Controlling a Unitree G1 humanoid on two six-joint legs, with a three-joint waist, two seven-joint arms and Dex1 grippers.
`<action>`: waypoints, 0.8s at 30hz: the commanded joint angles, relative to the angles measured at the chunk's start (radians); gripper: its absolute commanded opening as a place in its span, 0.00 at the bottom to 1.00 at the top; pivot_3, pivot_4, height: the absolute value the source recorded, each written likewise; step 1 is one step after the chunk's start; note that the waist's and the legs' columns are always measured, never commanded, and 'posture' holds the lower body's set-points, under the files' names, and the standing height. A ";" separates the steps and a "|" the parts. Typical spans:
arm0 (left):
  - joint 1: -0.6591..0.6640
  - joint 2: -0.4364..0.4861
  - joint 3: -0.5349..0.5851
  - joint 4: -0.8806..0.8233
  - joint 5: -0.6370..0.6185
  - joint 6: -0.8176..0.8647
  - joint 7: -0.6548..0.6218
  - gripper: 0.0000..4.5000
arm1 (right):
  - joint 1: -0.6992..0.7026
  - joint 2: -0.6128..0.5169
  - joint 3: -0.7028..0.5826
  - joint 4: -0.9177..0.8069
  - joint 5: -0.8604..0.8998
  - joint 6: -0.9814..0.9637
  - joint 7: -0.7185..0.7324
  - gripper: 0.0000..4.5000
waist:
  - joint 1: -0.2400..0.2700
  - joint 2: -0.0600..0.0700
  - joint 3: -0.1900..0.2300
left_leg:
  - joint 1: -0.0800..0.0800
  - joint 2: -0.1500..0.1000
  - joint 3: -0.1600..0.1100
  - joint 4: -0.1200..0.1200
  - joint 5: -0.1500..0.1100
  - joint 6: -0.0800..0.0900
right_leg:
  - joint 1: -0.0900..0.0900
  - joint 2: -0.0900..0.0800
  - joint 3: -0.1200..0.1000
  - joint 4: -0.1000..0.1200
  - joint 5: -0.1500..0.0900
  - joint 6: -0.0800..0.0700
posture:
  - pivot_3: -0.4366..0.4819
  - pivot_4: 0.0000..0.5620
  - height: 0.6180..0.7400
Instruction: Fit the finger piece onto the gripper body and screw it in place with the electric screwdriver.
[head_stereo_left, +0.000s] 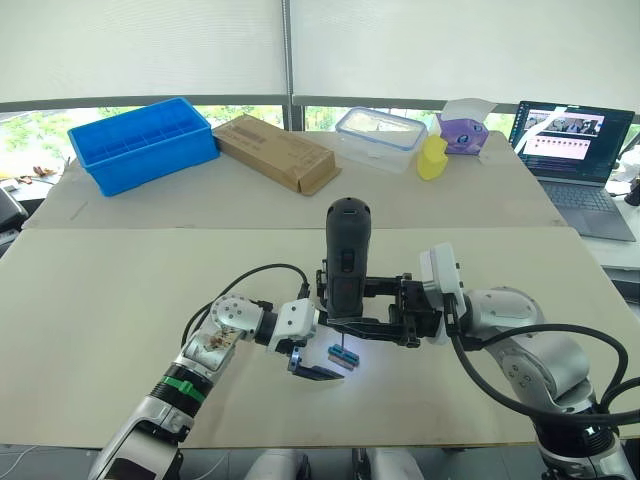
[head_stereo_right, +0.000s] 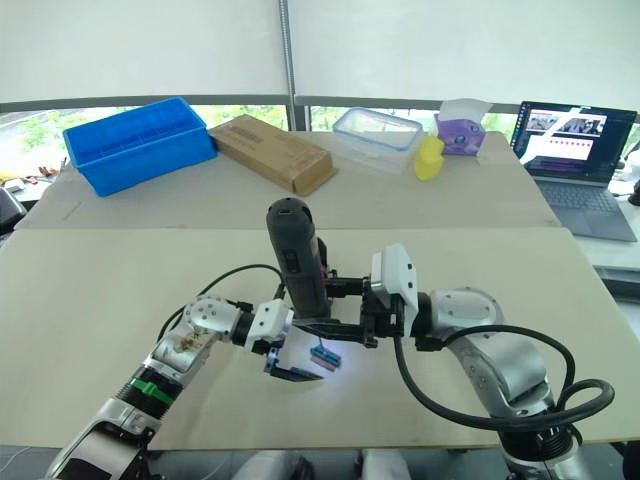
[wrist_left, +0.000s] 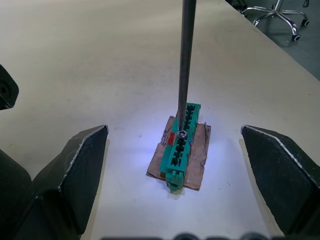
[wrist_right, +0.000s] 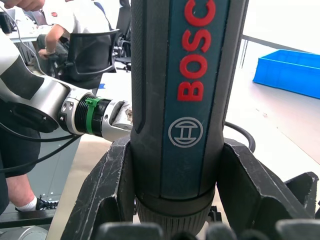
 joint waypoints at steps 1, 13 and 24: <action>-0.017 -0.005 0.004 -0.004 0.000 -0.017 0.003 1.00 | -0.024 -0.003 -0.035 -0.033 0.036 -0.010 -0.002 0.43 | 0.000 0.000 0.000 | 0.000 0.000 0.000 0.000 0.000 0.000 | 0.000 0.000 0.000 0.000 0.000 0.000 | 0.48 0.27 1.00; -0.022 -0.005 0.006 -0.002 -0.001 -0.017 0.002 1.00 | -0.020 0.000 -0.022 -0.026 0.028 -0.008 -0.007 0.43 | 0.000 0.000 0.000 | 0.000 0.000 0.000 0.000 0.000 0.000 | 0.000 0.000 0.000 0.000 0.000 0.000 | 0.48 0.27 1.00; -0.024 -0.009 0.007 0.003 -0.001 -0.021 0.004 1.00 | -0.012 -0.005 -0.013 -0.025 0.023 -0.006 -0.007 0.43 | 0.000 0.000 0.000 | 0.000 0.000 0.000 0.000 0.000 0.000 | 0.000 0.000 0.000 0.000 0.000 0.000 | 0.48 0.27 1.00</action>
